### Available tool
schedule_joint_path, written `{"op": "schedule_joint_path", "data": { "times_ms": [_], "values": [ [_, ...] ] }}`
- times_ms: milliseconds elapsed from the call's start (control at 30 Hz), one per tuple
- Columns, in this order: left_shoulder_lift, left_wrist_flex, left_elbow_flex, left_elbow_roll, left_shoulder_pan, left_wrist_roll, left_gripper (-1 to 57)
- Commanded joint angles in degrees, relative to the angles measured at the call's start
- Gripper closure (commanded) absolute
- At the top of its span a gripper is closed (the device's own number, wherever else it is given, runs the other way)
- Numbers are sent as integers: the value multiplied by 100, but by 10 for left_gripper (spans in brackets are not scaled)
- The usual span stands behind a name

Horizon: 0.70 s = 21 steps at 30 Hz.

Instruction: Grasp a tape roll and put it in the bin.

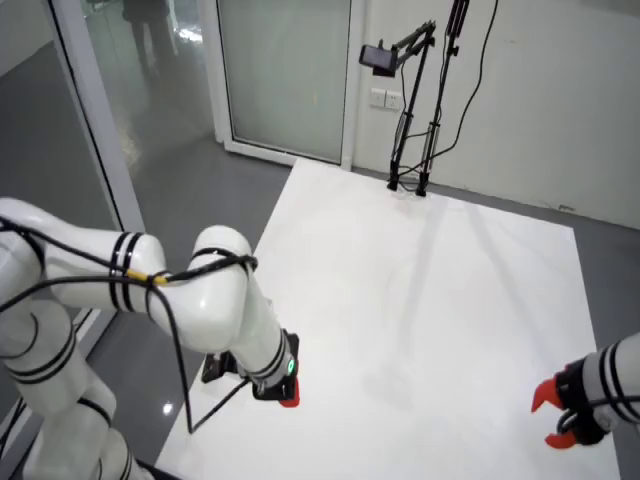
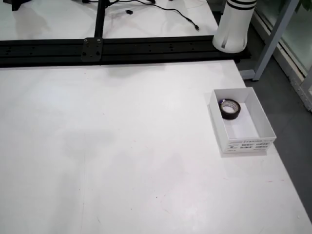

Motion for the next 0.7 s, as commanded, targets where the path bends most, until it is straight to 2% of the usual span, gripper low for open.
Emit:
{"op": "schedule_joint_path", "data": {
  "times_ms": [33, 433, 700],
  "values": [
    [-49, 0, 0, -48, 318, 0, 568],
    [-40, 0, 0, -39, 608, 0, 570],
    [-40, 0, 0, 93, 793, 0, 568]
  ]
}}
